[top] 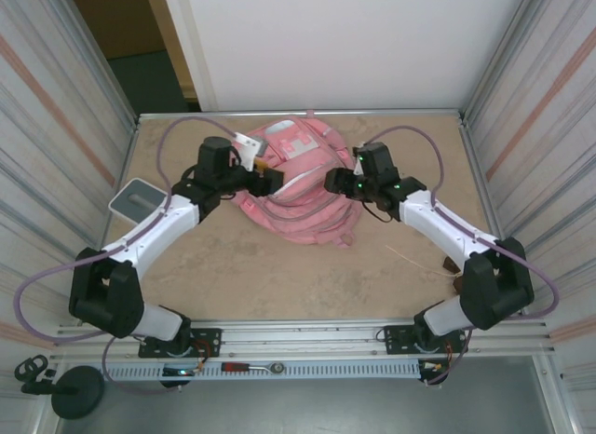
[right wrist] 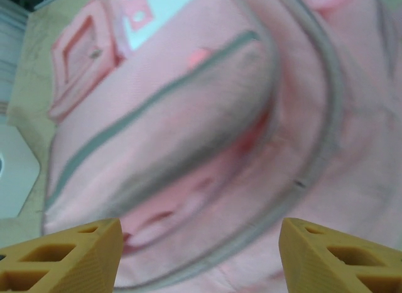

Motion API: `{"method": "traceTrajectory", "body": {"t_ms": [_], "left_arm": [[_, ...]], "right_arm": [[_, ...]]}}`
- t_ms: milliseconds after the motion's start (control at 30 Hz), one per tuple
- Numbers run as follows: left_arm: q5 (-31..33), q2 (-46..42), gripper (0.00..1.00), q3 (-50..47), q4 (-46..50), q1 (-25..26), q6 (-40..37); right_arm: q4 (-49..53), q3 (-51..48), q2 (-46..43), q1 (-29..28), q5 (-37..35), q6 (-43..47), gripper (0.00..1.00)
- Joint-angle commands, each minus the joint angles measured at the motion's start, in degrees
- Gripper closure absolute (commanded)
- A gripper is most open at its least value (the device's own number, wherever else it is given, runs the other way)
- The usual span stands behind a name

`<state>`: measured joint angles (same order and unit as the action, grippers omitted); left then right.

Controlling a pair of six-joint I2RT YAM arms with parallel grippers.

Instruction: Pack the student bag

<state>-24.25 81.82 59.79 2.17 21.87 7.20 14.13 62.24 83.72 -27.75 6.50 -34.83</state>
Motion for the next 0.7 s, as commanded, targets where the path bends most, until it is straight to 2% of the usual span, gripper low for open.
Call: {"method": "traceTrajectory", "body": {"t_ms": [0,233,367,467,533,667], "left_arm": [[1.7,1.6,0.30,-1.0,-2.2,-3.2,7.2],[2.0,9.6,0.29,4.8,3.4,-4.6,6.7],[0.1,13.2,0.30,7.5,5.3,-4.6,5.5],[-2.4,14.5,0.33,8.1,5.6,-4.3,4.4],[-3.3,15.2,0.34,8.1,5.5,-3.6,3.1],[-4.4,16.9,0.36,8.4,5.7,-2.4,1.3]], "right_arm": [[-1.5,3.8,3.1,-1.5,-5.9,4.1,0.34],[3.3,6.2,12.6,-3.3,-14.9,6.9,0.35],[4.8,3.7,10.1,-3.2,-15.2,7.5,0.35],[3.7,-0.5,5.0,-1.7,-10.5,6.6,0.34],[1.7,-3.8,2.1,0.8,-4.2,4.0,0.34],[-4.2,-10.0,0.1,5.2,3.7,-1.0,0.33]]}}
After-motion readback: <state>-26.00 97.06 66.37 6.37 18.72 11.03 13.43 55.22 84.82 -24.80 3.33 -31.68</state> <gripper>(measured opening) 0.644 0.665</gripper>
